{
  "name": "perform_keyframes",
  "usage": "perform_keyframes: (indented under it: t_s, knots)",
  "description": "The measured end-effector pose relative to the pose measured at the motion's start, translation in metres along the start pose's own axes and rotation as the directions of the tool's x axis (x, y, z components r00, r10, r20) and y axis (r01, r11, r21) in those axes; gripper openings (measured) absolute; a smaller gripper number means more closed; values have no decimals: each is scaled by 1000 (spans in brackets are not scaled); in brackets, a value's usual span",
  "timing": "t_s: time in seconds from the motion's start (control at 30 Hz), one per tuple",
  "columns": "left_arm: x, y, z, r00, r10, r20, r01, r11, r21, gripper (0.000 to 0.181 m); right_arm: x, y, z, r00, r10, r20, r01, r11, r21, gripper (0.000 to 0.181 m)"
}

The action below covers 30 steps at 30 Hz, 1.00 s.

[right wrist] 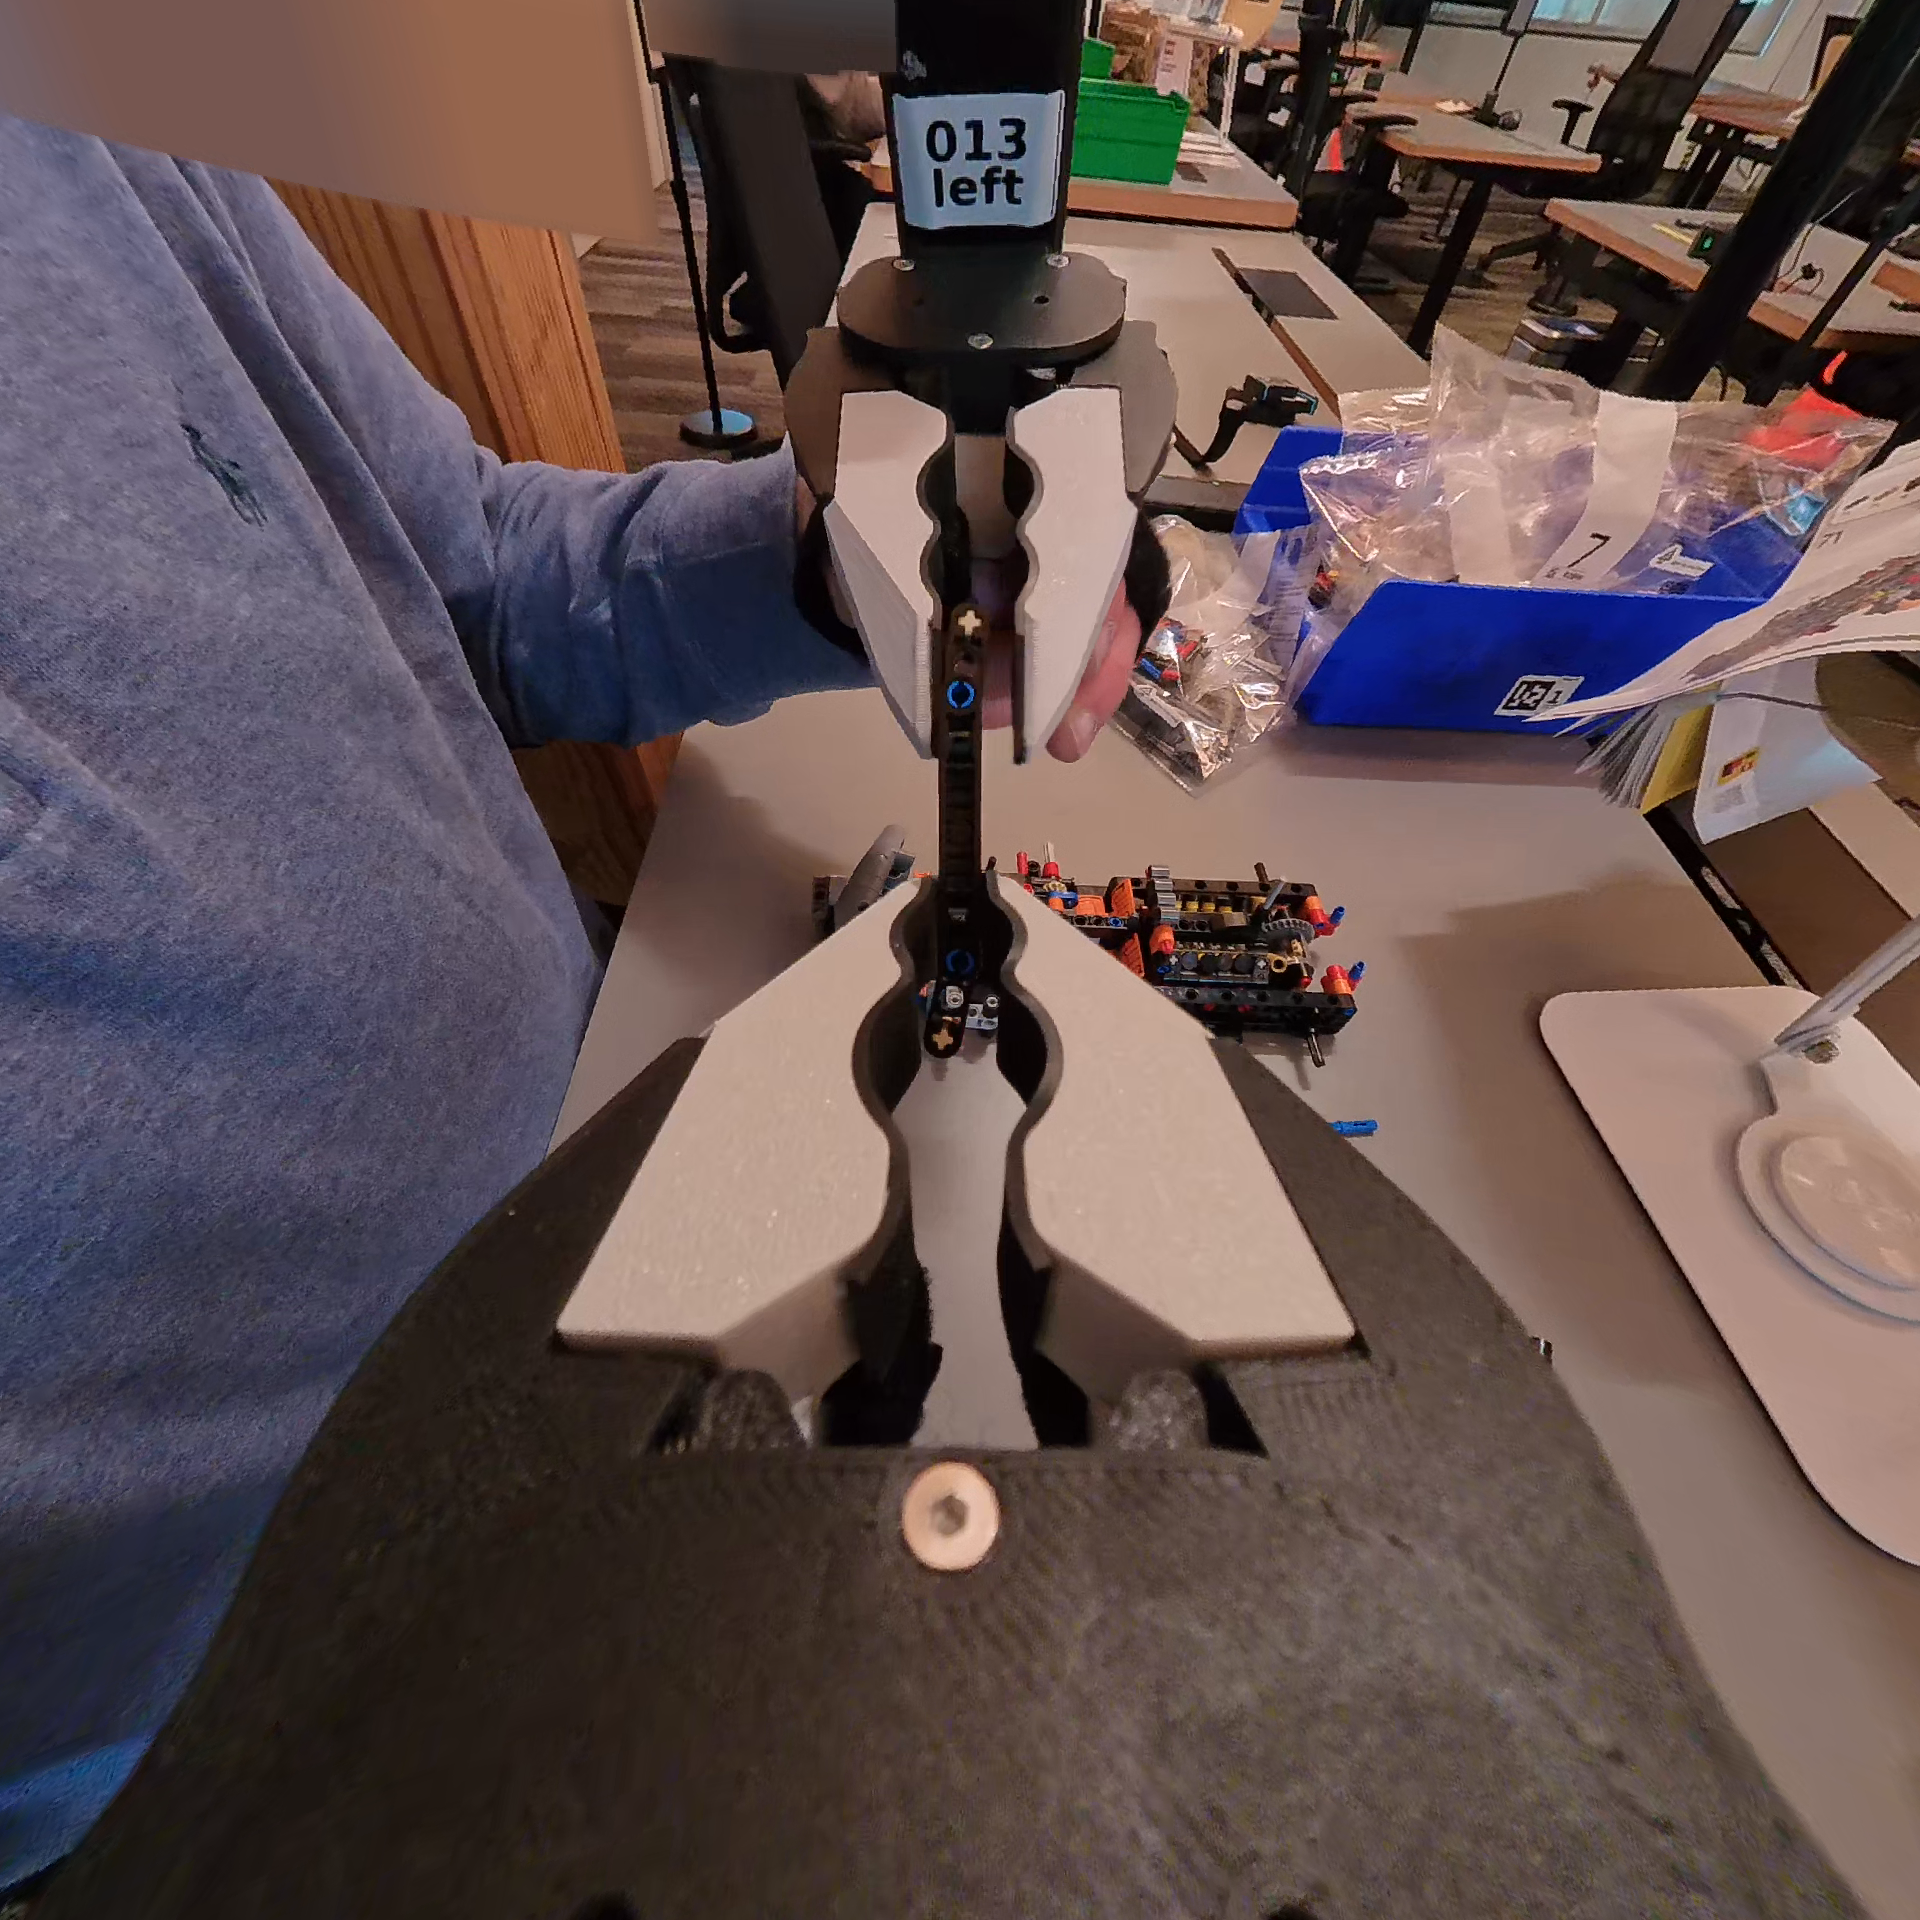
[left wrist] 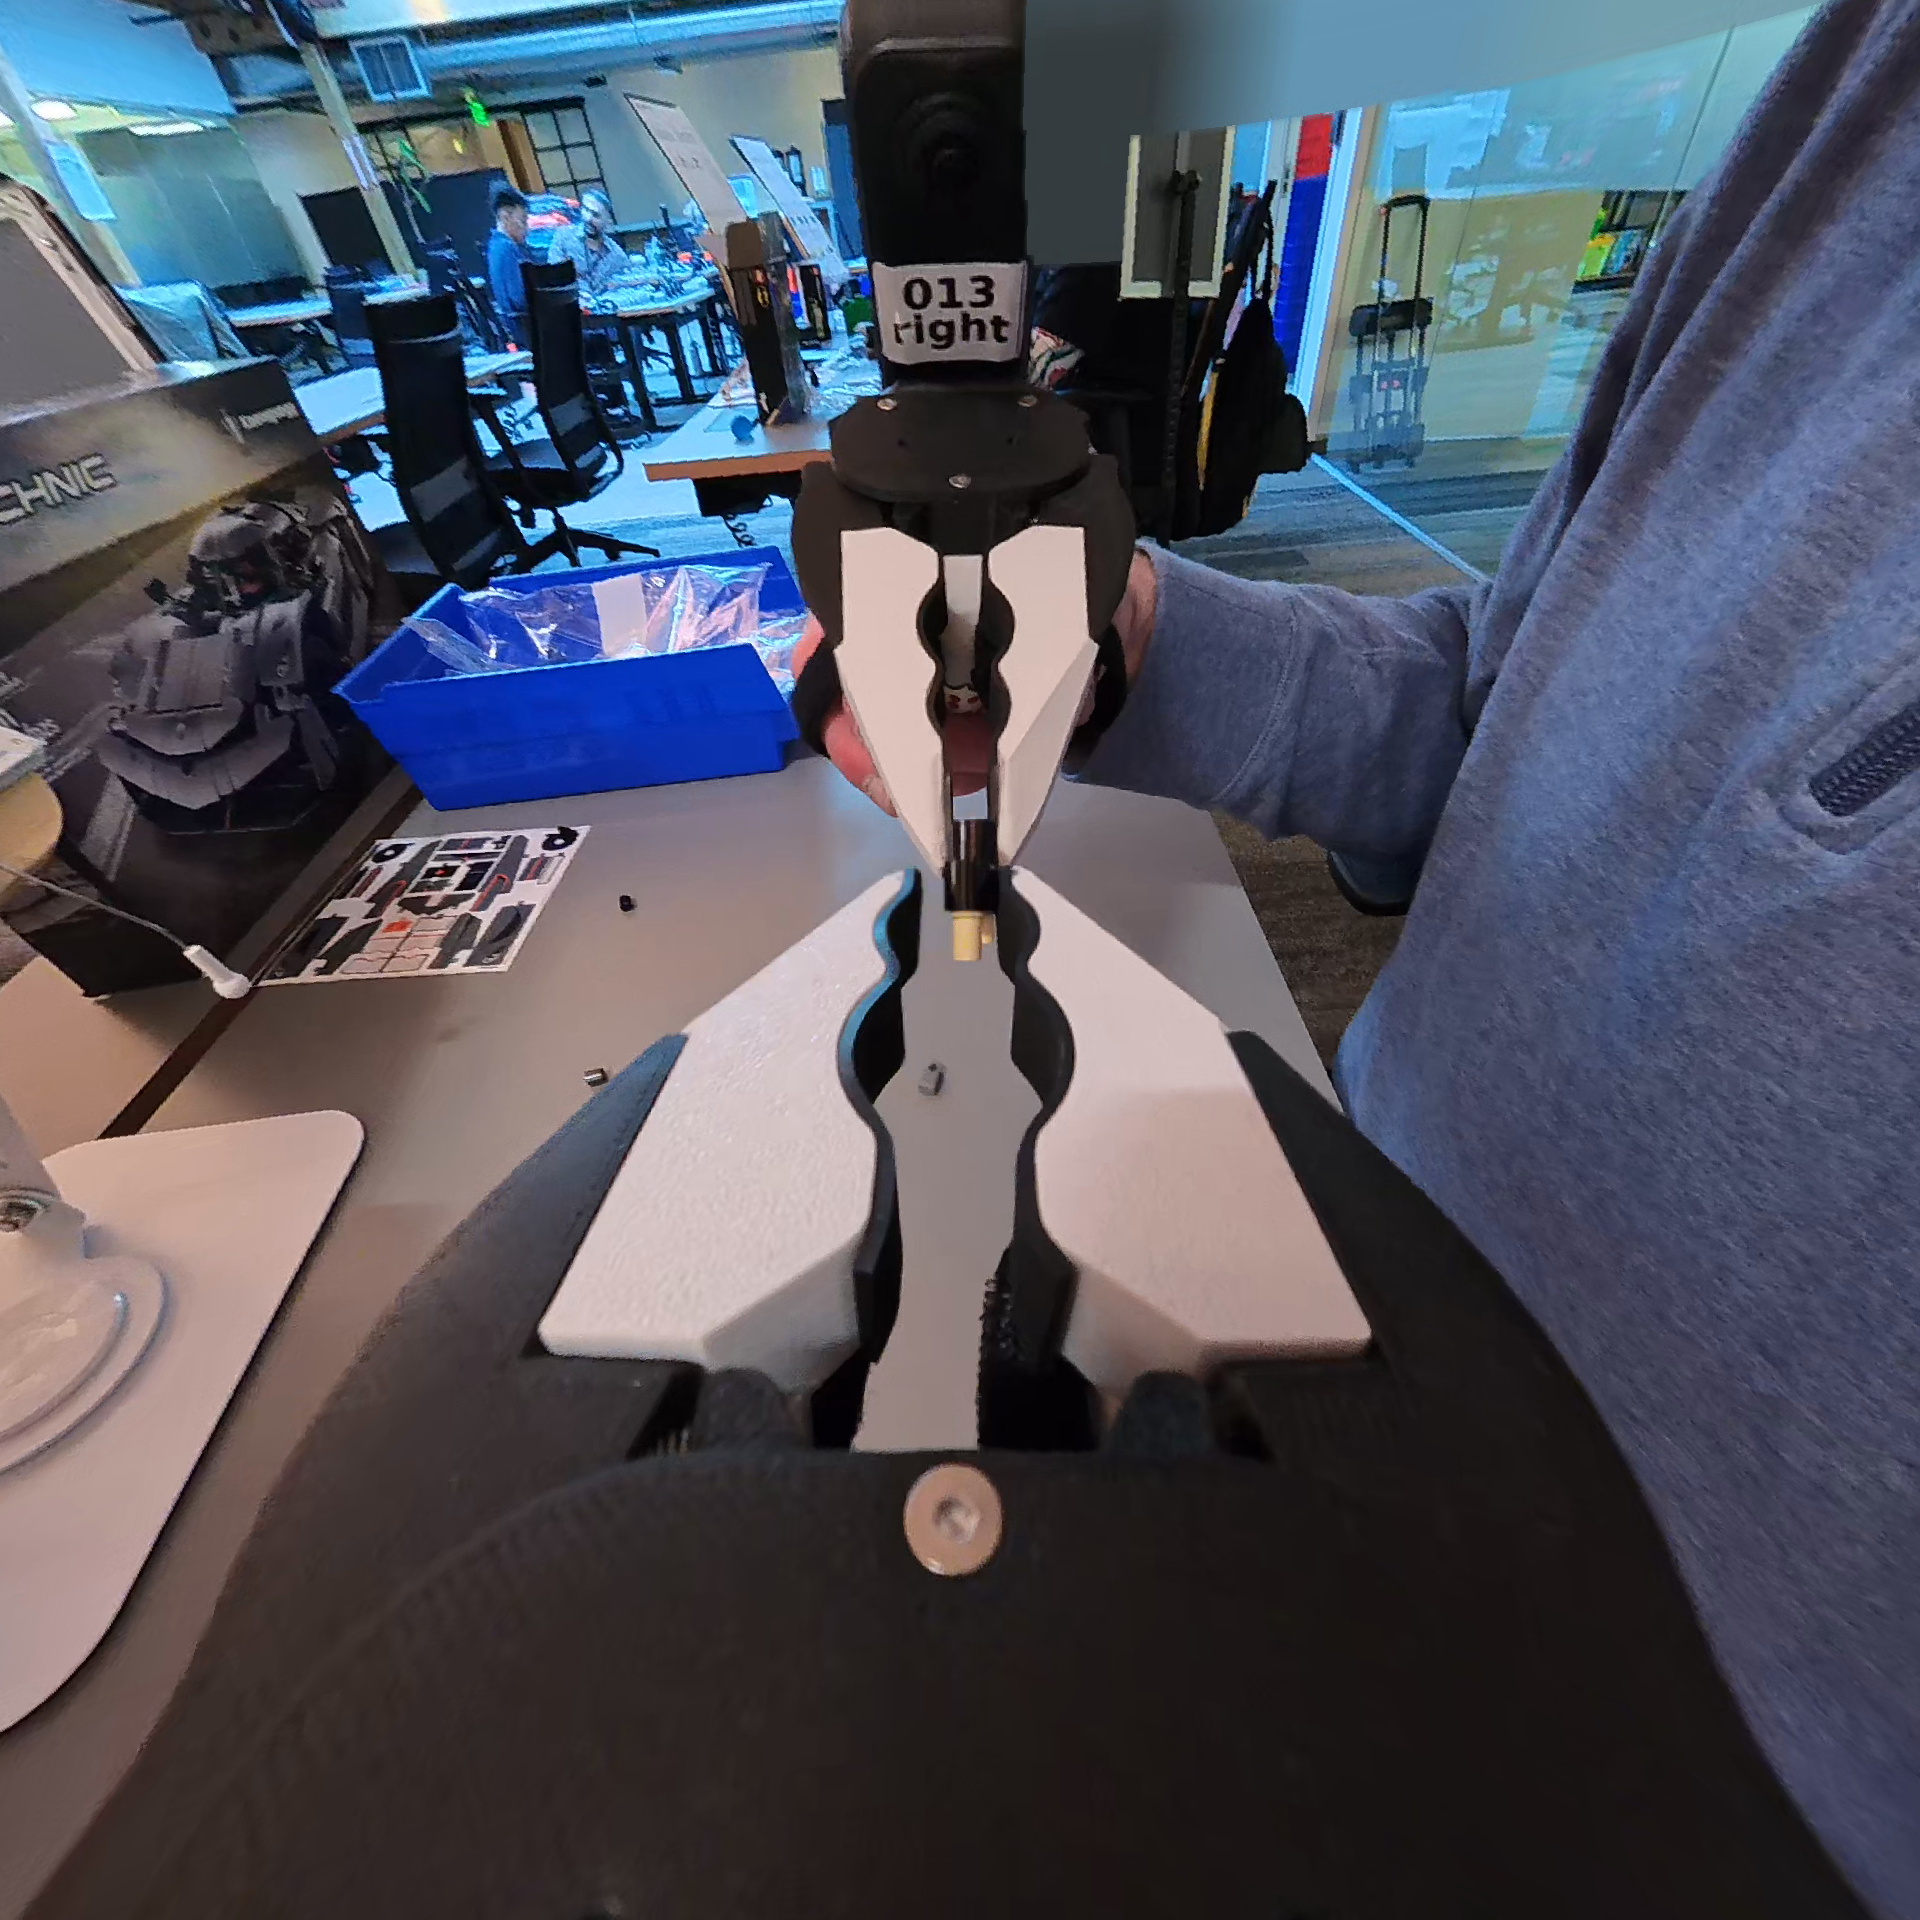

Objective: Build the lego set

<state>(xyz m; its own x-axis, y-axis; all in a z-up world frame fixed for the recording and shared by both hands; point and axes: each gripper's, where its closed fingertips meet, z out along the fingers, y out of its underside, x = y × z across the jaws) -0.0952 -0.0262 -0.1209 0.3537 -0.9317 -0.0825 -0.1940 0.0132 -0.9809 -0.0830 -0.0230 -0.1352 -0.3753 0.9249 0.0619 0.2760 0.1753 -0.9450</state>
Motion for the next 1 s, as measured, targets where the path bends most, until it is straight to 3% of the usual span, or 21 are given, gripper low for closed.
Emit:
perform_keyframes:
  t_s: [0.23,1.0]
  knots:
    - [-3,-1,-1,1000,5,21,-5,1000,5,17,1,0,0,1000,2,-1,-2,1000,5,5]
    - [0,4,1,1000,23,9,-23,999,-30,10,1,-1,-1,1000,-1,-5,1,1000,10,5]
